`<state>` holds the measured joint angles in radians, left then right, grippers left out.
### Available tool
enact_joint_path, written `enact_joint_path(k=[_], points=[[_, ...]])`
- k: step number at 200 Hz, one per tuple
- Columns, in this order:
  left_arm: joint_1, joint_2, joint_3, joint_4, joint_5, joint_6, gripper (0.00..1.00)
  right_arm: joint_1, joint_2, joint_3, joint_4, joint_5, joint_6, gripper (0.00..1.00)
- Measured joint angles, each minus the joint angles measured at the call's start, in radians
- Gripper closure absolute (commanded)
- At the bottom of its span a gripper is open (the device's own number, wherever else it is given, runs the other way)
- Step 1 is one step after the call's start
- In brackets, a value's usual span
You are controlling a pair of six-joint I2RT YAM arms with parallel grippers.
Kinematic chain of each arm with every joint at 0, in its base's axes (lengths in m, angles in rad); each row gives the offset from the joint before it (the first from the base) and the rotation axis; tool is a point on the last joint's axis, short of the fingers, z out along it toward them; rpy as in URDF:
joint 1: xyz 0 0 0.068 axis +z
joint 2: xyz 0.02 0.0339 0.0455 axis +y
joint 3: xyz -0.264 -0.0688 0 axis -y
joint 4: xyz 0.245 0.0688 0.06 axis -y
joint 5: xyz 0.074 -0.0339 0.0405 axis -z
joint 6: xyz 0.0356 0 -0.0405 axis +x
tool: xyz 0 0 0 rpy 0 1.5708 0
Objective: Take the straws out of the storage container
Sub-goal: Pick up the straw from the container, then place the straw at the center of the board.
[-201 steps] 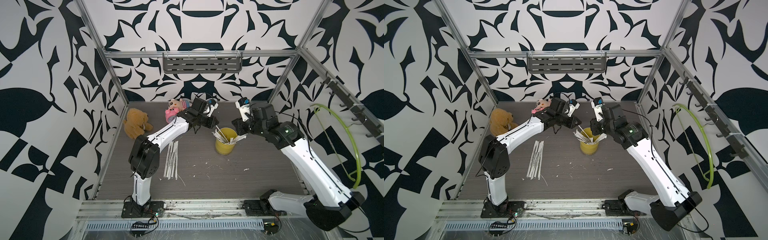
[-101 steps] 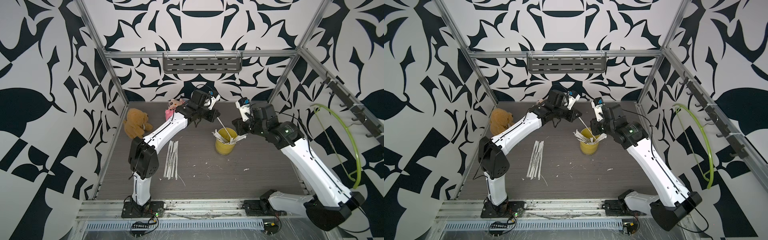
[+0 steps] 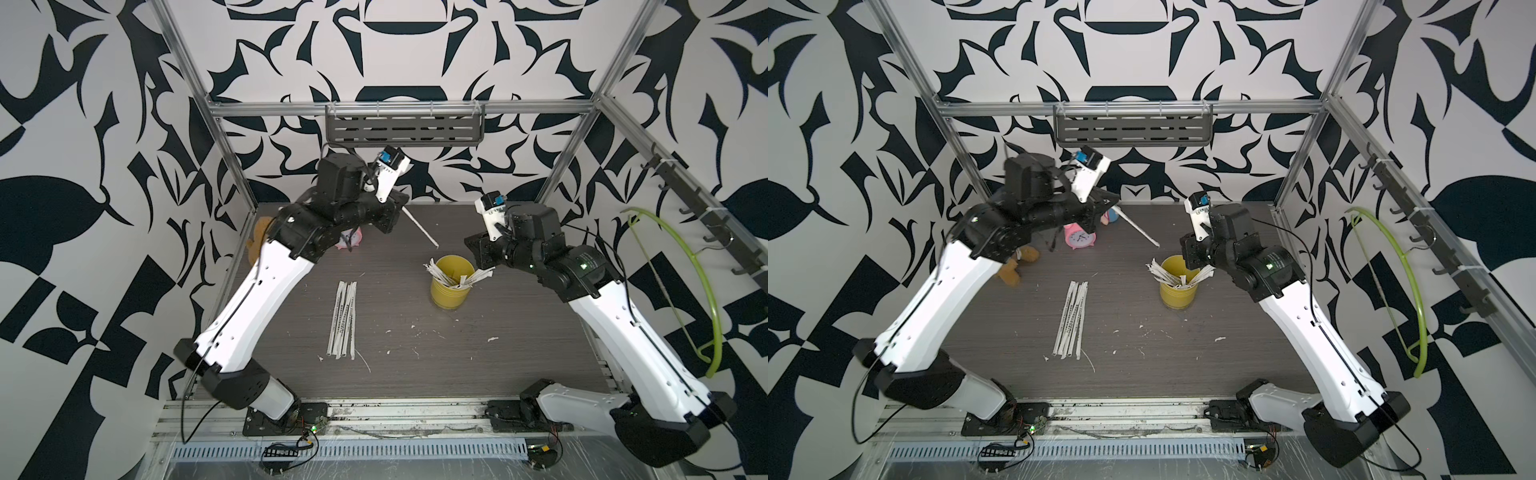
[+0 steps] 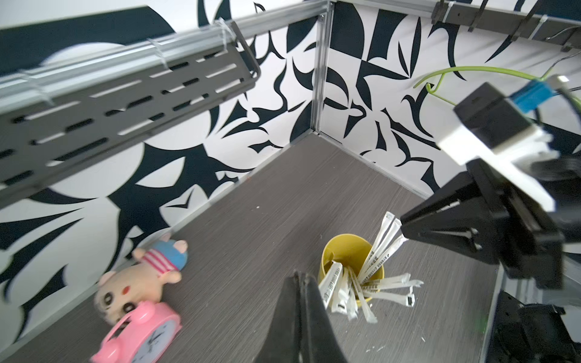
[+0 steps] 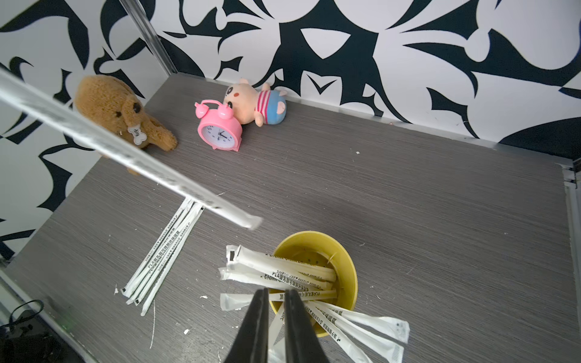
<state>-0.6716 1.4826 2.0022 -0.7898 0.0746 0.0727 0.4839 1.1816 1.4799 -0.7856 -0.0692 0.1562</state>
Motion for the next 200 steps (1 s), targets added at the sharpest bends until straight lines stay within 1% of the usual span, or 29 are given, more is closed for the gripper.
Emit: enact_joint_path(k=[19, 33, 52, 66, 93, 108, 121, 147, 200], points=[[0.030, -0.068, -0.002, -0.119, -0.035, 0.007, 1.00, 0.000, -0.005, 0.000, 0.002, -0.020, 0.006, 0.85], [0.060, -0.101, -0.029, -0.198, -0.050, 0.007, 1.00, 0.000, -0.006, 0.000, 0.002, -0.052, 0.018, 0.85], [0.098, -0.127, -0.108, -0.283, -0.047, 0.006, 1.00, 0.003, 0.005, 0.000, 0.002, -0.141, 0.035, 0.85], [0.117, -0.127, -0.174, -0.331, -0.039, 0.006, 1.00, 0.028, 0.028, 0.000, 0.006, -0.200, 0.048, 0.82], [0.147, -0.089, -0.262, -0.401, -0.013, 0.013, 1.00, 0.161, 0.108, 0.000, 0.016, -0.257, 0.052, 0.76], [0.159, -0.061, -0.278, -0.426, -0.002, 0.026, 1.00, 0.235, 0.167, 0.000, 0.022, -0.278, 0.055, 0.70], [0.166, -0.037, -0.278, -0.443, 0.004, 0.041, 1.00, 0.278, 0.216, -0.001, 0.030, -0.295, 0.060, 0.66], [0.183, 0.008, -0.279, -0.471, 0.018, 0.080, 1.00, 0.307, 0.296, -0.004, 0.055, -0.317, 0.077, 0.59], [0.236, 0.144, -0.278, -0.581, 0.023, 0.174, 1.00, 0.362, 0.422, -0.007, 0.096, -0.341, 0.109, 0.58]])
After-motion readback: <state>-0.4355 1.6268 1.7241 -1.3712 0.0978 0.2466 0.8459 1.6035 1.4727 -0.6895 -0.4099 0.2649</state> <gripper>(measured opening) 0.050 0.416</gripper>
